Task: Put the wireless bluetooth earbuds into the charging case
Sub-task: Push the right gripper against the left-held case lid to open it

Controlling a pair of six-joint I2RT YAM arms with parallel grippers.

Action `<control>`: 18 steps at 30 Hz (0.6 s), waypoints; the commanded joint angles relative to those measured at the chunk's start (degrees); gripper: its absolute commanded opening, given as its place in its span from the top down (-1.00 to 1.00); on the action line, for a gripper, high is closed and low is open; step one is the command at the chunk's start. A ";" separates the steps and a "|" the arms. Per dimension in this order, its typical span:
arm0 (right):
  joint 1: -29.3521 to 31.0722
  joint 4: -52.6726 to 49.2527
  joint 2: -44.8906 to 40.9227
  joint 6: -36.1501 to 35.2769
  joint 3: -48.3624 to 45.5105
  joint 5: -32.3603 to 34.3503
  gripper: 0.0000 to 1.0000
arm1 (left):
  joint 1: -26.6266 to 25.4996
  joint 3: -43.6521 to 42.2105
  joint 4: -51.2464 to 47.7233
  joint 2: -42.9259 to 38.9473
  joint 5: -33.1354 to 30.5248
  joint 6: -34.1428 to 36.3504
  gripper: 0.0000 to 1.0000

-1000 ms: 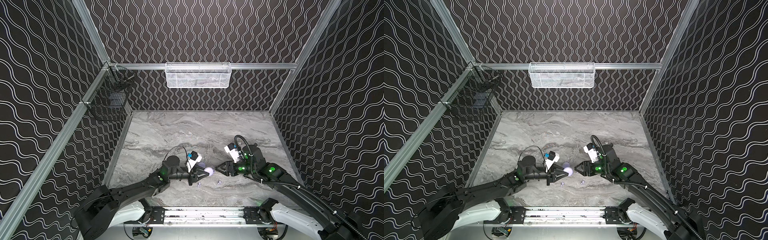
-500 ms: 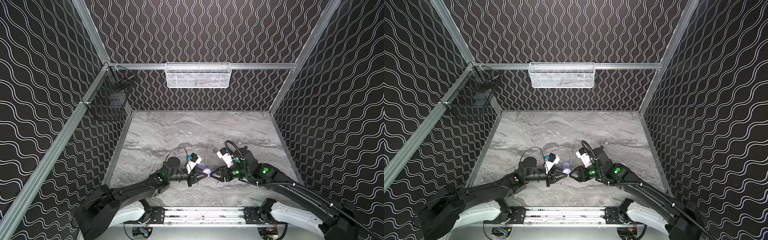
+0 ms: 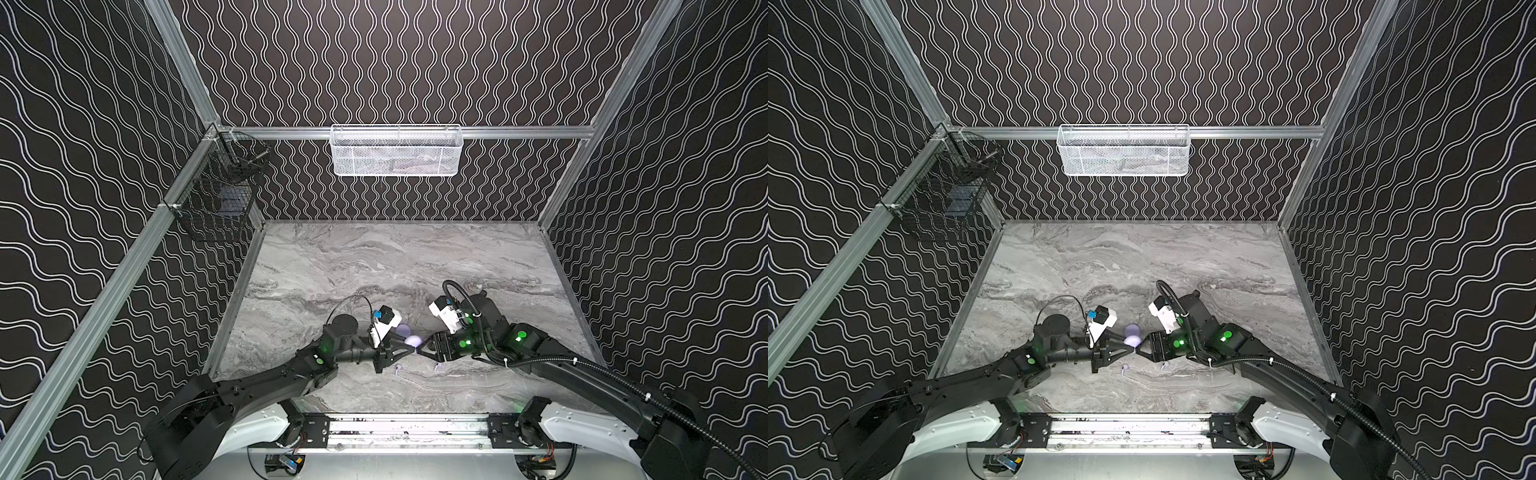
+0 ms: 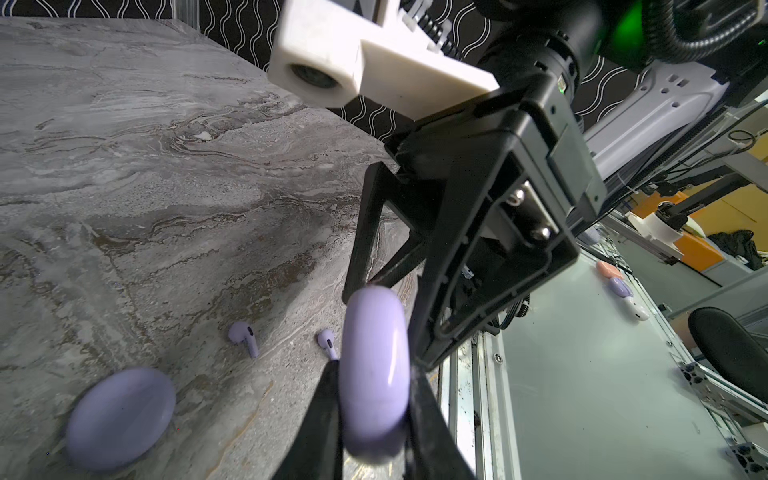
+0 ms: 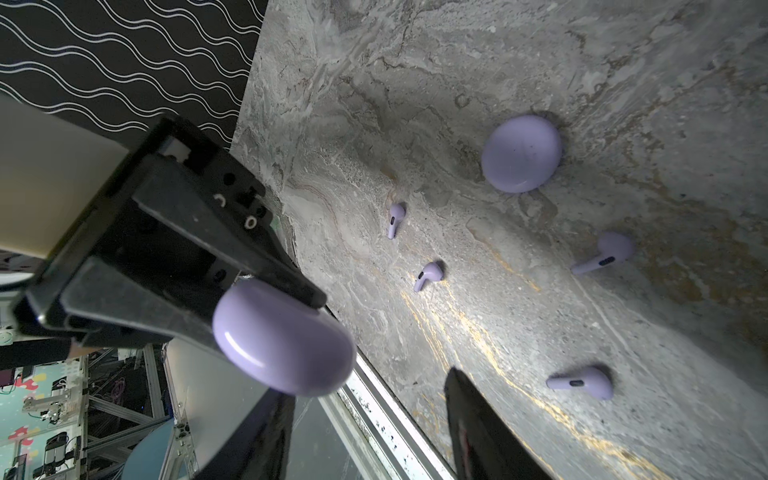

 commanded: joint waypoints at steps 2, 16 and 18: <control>-0.56 1.34 0.27 -0.77 1.65 2.53 -0.19 | -0.10 -0.14 2.04 -0.15 1.36 0.74 0.93; -1.92 0.61 -0.83 -0.57 2.81 4.47 -0.18 | -0.10 -0.37 1.62 -1.05 0.94 1.10 0.93; -1.93 0.35 -1.93 0.06 2.96 5.71 -0.18 | -0.13 -0.22 0.81 -1.11 0.06 1.44 0.93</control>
